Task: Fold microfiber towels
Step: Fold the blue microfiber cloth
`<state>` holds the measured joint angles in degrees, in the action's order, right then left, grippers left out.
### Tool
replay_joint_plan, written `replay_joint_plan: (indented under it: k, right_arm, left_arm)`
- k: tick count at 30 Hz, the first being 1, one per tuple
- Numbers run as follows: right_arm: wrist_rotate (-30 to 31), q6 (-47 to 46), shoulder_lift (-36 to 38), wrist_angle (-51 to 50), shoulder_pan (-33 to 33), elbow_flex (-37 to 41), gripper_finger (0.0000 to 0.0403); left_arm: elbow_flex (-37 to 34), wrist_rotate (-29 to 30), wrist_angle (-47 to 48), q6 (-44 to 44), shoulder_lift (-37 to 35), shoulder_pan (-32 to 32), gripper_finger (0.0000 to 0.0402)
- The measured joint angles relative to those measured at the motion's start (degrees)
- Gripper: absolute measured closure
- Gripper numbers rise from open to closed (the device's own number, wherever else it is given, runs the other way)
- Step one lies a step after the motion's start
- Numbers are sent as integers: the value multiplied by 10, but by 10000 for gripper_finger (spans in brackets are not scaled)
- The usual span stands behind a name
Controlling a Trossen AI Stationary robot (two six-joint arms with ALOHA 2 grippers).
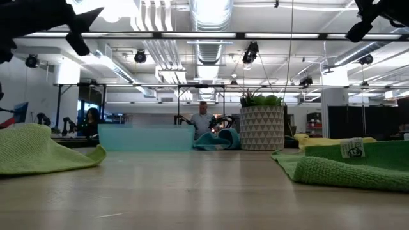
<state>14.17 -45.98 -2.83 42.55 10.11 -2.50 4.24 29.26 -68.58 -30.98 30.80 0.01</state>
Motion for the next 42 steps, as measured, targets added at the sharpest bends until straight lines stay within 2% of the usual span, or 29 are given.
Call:
replay_joint_plan:
  k: [4, 9, 13, 16, 23, 27, 30, 35, 42]
  right_arm:
    - [0, 21, 0, 1, 0, 0, 250]
    - [-3, 25, 0, 8, 0, 0, 250]
    - [-7, 23, 0, 43, 0, -1, 250]
    - [-7, 26, 0, 46, 0, -16, 250]
    - [-28, 75, -47, 41, 0, -85, 250]
    - [-41, 92, -94, 25, 0, -127, 250]
    - [-36, 111, -128, -5, 0, -162, 250]
    - [-5, 170, -182, -67, 0, -226, 250]
    - [45, 266, -243, -98, 0, -301, 250]
  left_arm:
    - [17, 0, 1, -5, 6, 0, 252]
    - [53, -4, 2, -61, 24, 0, 252]
    - [104, -42, 39, -93, 61, -11, 252]
    - [168, -58, 137, -107, 105, -30, 252]
    - [339, -62, 475, -108, 192, -61, 252]
    - [430, -64, 598, -95, 224, -63, 252]
    - [480, -69, 667, -57, 250, -63, 252]
    - [540, -72, 706, 50, 297, -61, 252]
    - [588, -52, 744, 360, 389, -32, 252]
